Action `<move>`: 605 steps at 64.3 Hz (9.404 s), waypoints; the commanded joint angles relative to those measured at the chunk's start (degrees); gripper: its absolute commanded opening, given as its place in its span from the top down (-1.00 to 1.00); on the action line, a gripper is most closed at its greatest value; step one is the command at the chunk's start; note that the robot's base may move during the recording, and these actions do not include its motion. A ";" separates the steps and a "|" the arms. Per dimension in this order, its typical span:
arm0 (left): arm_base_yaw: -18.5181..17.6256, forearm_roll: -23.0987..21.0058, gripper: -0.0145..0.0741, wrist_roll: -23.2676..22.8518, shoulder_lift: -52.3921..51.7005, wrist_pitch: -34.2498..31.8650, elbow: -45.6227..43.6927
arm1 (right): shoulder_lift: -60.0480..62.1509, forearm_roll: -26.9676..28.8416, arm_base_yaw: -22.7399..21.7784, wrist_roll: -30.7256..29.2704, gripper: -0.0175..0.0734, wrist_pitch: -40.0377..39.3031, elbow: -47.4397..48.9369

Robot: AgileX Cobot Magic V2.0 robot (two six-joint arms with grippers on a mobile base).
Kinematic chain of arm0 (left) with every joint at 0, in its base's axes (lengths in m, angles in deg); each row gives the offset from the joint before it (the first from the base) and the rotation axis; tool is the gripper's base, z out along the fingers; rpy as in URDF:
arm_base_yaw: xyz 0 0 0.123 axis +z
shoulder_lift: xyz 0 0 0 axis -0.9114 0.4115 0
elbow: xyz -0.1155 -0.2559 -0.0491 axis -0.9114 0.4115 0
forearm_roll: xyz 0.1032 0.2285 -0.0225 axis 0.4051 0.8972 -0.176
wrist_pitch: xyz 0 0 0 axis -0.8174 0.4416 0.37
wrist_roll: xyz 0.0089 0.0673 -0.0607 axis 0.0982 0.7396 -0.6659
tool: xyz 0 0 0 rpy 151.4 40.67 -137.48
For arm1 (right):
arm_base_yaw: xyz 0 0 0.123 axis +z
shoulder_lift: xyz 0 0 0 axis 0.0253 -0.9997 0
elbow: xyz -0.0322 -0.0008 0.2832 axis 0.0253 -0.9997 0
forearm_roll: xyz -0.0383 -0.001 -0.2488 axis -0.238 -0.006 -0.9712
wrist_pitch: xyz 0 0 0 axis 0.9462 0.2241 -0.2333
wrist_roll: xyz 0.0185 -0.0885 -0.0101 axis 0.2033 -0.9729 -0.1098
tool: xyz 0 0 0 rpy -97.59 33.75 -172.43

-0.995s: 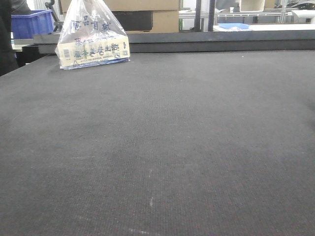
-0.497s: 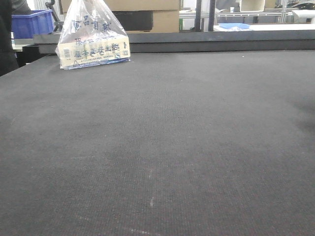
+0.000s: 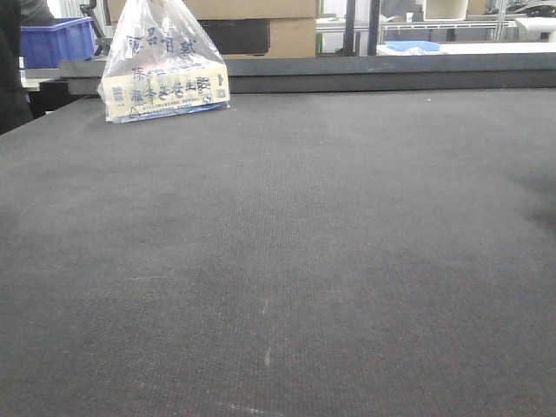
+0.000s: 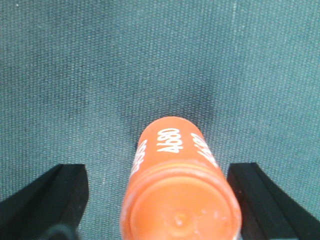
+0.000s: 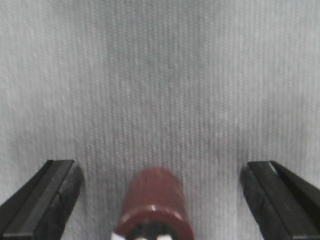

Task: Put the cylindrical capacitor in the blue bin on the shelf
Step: 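Close the right gripper around the brown capacitor, then lift both held capacitors up off the table, then drive the base away from the table holding both capacitors, then drive up to the steel shelf of blue bins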

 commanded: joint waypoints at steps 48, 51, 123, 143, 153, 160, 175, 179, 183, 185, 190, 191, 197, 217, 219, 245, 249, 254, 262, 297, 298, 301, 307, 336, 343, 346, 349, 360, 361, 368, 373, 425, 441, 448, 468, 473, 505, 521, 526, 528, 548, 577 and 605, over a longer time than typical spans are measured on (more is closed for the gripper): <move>-0.28 -0.15 -0.37 -0.34 -0.25 0.24 -0.38 | -0.01 0.97 -0.04 -0.29 -0.64 4.82 2.06; -0.28 -0.15 -0.37 -0.34 -0.25 0.24 -0.38 | -0.01 0.97 -0.04 -0.29 -0.64 4.28 2.06; -0.28 -2.11 -0.23 -0.34 -0.15 0.85 -0.38 | -0.01 0.97 -0.04 -0.29 0.97 4.10 2.06; -0.28 -2.24 0.66 -0.34 -0.15 0.85 -0.38 | -0.01 1.19 -0.04 -0.29 0.97 4.10 2.06; -0.28 -2.24 0.92 -0.34 -0.15 0.85 -0.38 | -0.01 1.17 -0.04 0.27 0.97 4.70 2.06; -0.28 -2.24 0.92 -0.34 -0.30 0.85 -0.42 | 1.19 1.17 -0.04 1.22 0.97 5.37 2.06; -0.28 -2.24 0.92 -0.34 -5.03 0.97 -0.42 | 8.61 2.62 0.07 2.29 0.97 5.92 2.06; -0.28 -1.98 0.92 -0.34 -6.86 0.97 -0.42 | 11.25 3.09 0.07 2.85 0.97 6.36 2.06; -0.28 -1.42 0.92 -0.34 -9.00 0.97 -0.42 | 14.29 3.78 0.07 2.96 0.97 7.16 2.06; -0.28 -1.26 0.92 -0.34 -10.00 0.97 -0.42 | 15.66 3.76 0.07 2.96 0.97 7.46 2.06; -0.28 -1.17 0.92 -0.34 -12.83 0.58 -0.42 | 19.47 3.76 0.07 2.96 0.97 7.60 1.95; -0.28 -1.17 0.92 -0.34 -13.34 0.46 -0.42 | 20.15 3.76 0.07 2.96 0.97 7.50 1.95; -0.28 -1.04 0.92 -0.34 -16.79 -1.49 -0.42 | 24.23 3.76 0.17 2.96 0.97 7.50 1.95; -0.28 -1.04 0.92 -0.34 -28.01 -12.91 0.99 | 38.09 3.63 4.04 2.75 0.97 -2.64 -2.13; -0.28 -1.04 0.92 -0.34 -29.17 -14.63 1.85 | 39.59 3.79 4.04 2.75 0.97 -3.87 -3.37; -0.28 -1.04 0.92 -0.34 -49.36 -35.22 18.45 | 57.64 3.79 4.04 2.75 0.97 -15.79 -14.64; -0.28 -1.04 0.92 -0.34 -52.62 -37.30 20.13 | 60.05 3.79 4.04 2.75 0.97 -15.70 -14.67; -0.28 -1.04 0.92 -0.34 -56.15 -38.66 20.86 | 62.79 3.79 4.04 2.75 0.97 -17.27 -14.67; -0.28 -1.04 0.92 -0.34 -59.48 -40.38 20.86 | 65.79 3.79 4.04 2.75 0.97 -19.77 -14.67; -0.28 -1.04 0.92 -0.34 -61.75 -40.75 20.86 | 68.65 3.79 4.04 2.75 0.97 -20.40 -14.67; -0.28 -1.04 0.92 -0.34 -61.75 -40.75 20.86 | 68.65 3.79 4.04 2.75 0.97 -20.40 -14.67; -0.28 -1.04 0.92 -0.34 -61.75 -40.75 20.86 | 68.65 3.79 4.04 2.75 0.97 -20.40 -14.67; -0.28 -1.04 0.92 -0.34 -61.75 -40.75 20.86 | 68.65 3.79 4.04 2.75 0.97 -20.40 -14.67; -0.28 -1.04 0.92 -0.34 -61.75 -40.75 20.86 | 68.65 3.79 4.04 2.75 0.97 -20.40 -14.67; -0.28 -1.04 0.92 -0.34 -61.75 -40.75 20.86 | 68.65 3.79 4.04 2.75 0.97 -20.40 -14.67; -0.28 -1.04 0.92 -0.34 -61.75 -40.75 20.86 | 68.65 3.79 4.04 2.75 0.97 -20.40 -14.67; -0.28 -1.04 0.92 -0.34 -61.75 -40.75 20.86 | 68.65 3.79 4.04 2.75 0.97 -20.40 -14.67; -0.28 -1.04 0.92 -0.34 -61.75 -40.75 20.86 | 68.65 3.79 4.04 2.75 0.97 -20.66 -14.67; -0.28 -1.04 0.92 -0.34 -61.75 -40.75 20.86 | 68.65 3.79 4.04 2.75 0.97 -20.66 -14.67; -0.28 -1.04 0.92 -0.34 -61.75 -40.75 20.86 | 68.65 3.79 4.04 2.75 0.97 -20.66 -14.67; -0.28 -1.04 0.92 -0.34 -61.75 -40.75 20.86 | 68.65 3.79 4.04 2.75 0.97 -20.66 -14.67; -0.07 -1.04 0.92 -0.34 -61.75 -40.75 20.86 | 68.65 3.79 4.04 2.75 0.97 -20.66 -14.67; -0.07 -1.04 0.92 -0.34 -61.75 -40.99 20.86 | 68.65 3.79 4.04 2.75 0.97 -20.66 -14.67; -0.07 -1.04 0.92 -0.34 -61.75 -40.99 20.86 | 68.65 3.79 4.04 2.75 0.97 -20.66 -14.67; -0.07 -1.04 0.92 -0.34 -61.75 -40.99 20.86 | 68.65 3.79 4.04 2.75 0.97 -20.66 -14.67; -0.07 -1.04 0.92 -0.34 -61.75 -40.99 20.86 | 68.65 3.79 4.04 2.75 0.97 -20.66 -14.67; -0.07 -1.04 0.92 -0.34 -61.75 -40.99 20.86 | 68.65 3.79 4.04 2.75 0.97 -20.66 -14.67; -0.07 -1.04 0.92 -0.34 -61.75 -40.99 20.86 | 68.65 3.79 4.04 2.75 0.97 -20.66 -14.67; -0.07 -1.04 0.92 -0.34 -61.75 -40.99 20.86 | 68.65 3.79 4.04 2.75 0.97 -20.66 -14.67; -0.07 -1.04 0.92 -0.34 -61.75 -40.99 20.86 | 68.65 3.79 4.04 2.75 0.97 -20.66 -14.67; -0.07 -1.04 0.92 -0.34 -61.75 -40.99 20.86 | 68.65 3.79 4.04 2.75 0.97 -20.66 -14.67; -0.07 -1.04 0.92 -0.34 -61.75 -40.99 20.86 | 68.65 3.79 4.04 2.75 0.97 -20.66 -14.67; -0.07 -1.04 0.92 -0.34 -61.75 -40.99 20.86 | 68.65 3.79 4.04 2.75 0.97 -20.80 -14.67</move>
